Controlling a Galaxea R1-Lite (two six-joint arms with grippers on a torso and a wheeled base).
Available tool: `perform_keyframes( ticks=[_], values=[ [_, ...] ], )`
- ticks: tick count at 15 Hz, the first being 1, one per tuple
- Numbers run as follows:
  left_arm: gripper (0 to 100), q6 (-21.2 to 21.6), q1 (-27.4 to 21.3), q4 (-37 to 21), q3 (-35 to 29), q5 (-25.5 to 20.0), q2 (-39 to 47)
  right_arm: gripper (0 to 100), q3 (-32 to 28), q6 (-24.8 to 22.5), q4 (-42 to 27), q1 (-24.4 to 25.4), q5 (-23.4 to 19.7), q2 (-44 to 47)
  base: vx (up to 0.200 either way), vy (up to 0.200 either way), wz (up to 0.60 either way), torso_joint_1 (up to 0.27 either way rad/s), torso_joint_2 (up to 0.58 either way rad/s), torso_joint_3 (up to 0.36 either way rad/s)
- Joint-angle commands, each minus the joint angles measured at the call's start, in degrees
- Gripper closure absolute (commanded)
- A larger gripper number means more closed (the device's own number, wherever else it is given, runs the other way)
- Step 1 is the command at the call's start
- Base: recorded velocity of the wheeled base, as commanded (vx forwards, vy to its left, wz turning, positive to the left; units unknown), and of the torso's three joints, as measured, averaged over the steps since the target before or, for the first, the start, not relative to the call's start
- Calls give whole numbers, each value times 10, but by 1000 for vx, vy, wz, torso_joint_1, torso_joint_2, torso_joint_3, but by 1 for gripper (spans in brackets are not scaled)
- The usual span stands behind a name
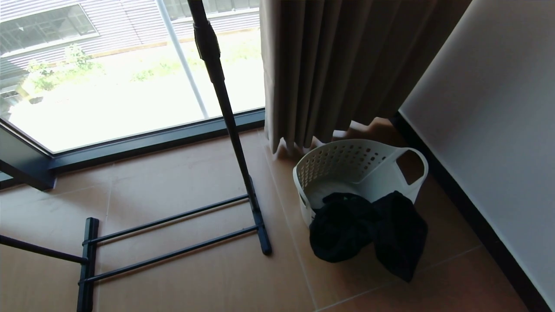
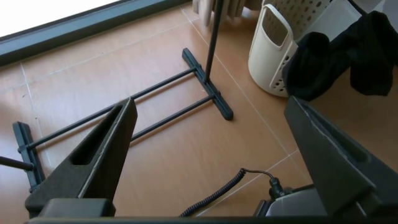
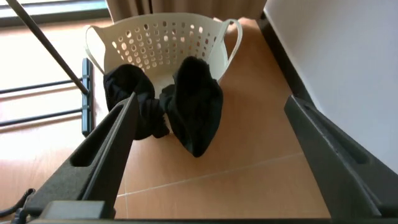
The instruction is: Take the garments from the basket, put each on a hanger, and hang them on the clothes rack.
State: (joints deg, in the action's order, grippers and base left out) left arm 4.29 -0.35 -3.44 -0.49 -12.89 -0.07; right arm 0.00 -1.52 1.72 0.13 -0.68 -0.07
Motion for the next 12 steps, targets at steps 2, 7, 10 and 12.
perform_keyframes(
  ticks=[2,7,10,12],
  values=[
    [0,0,0,0,0,-1,1,0,0,-1,0,0,-1,1,0,0,0,2,0,-200],
    [0,5,0,3,2,4,1,0,0,0,-8,0,1,25,0,0,0,3,0,-164],
    [0,-11,0,3,2,7,1,0,-27,2,-22,31,-28,189,0,0,0,0,0,0],
    [0,-12,0,4,2,8,1,0,-52,0,4,70,-29,285,0,0,0,0,0,0]
  ],
)
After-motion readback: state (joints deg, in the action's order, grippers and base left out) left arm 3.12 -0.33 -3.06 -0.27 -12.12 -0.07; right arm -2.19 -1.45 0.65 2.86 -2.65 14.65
